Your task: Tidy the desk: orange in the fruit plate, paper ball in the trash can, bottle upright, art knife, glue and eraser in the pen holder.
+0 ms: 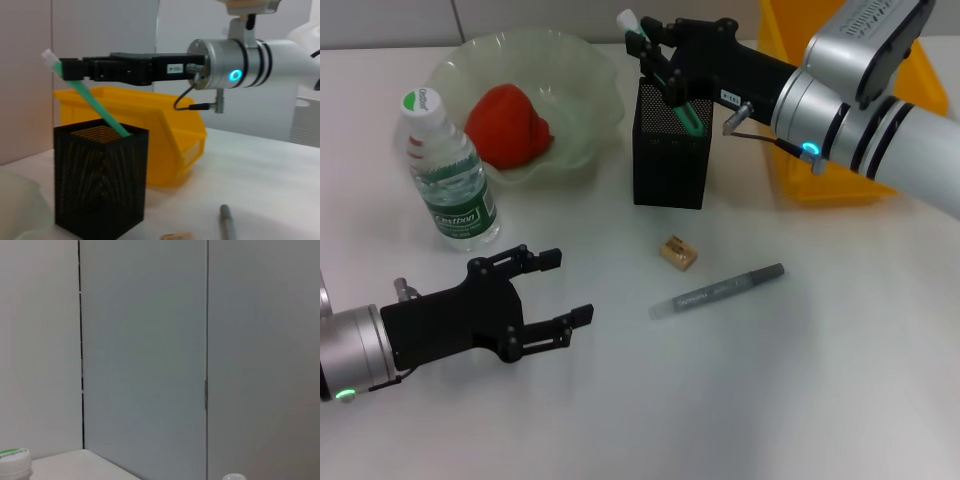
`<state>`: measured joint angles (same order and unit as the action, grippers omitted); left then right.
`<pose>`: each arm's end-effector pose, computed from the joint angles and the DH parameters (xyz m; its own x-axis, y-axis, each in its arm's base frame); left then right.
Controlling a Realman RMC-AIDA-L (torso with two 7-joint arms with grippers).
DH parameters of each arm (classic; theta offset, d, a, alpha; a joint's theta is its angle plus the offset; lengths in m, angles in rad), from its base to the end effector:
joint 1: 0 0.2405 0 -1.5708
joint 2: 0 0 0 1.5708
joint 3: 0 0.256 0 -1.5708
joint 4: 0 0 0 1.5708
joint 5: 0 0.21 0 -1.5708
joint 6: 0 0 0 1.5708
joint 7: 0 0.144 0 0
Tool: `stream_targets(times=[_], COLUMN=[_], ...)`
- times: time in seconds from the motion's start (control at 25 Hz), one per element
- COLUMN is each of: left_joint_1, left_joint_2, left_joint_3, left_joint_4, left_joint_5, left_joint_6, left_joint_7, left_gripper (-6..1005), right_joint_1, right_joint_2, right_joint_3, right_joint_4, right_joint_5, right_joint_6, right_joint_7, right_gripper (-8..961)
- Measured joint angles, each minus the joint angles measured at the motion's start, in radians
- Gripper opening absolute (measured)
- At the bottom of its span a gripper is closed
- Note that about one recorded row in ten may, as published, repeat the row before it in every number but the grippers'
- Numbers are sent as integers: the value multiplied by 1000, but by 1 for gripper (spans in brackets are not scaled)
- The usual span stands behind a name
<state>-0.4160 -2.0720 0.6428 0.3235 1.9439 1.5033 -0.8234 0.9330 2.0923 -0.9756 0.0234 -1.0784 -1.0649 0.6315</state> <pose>-0.3095 0.2670 -0.0468 0.8221 0.1808 0.5398 0.3653 -0.8948 -0.2566 0.1736 0.4124 -0.0810 0.7615 -0.0376 -0.6471 -0.4333 -0.7720 -0.4651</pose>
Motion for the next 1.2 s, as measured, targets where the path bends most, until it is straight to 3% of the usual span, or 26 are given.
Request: stream_targets(times=[0.76,1.2], left_joint_1=[3,-2], left_joint_2=[3,0], left_joint_3=[7,4], left_joint_4=[9,2], left_joint_5=[-43,-42], left_joint_6=[-34,-35], left_joint_7=[21,23], left_gripper=[800,799], right_joint_1=[-10,-49], right_joint_2=[0,0], right_joint_3=[4,12], right_joint_4=[-4,-23], right_joint_5=[-35,-30], right_joint_6=[-26,-74], right_joint_7=[-3,1], right_gripper=[184,380])
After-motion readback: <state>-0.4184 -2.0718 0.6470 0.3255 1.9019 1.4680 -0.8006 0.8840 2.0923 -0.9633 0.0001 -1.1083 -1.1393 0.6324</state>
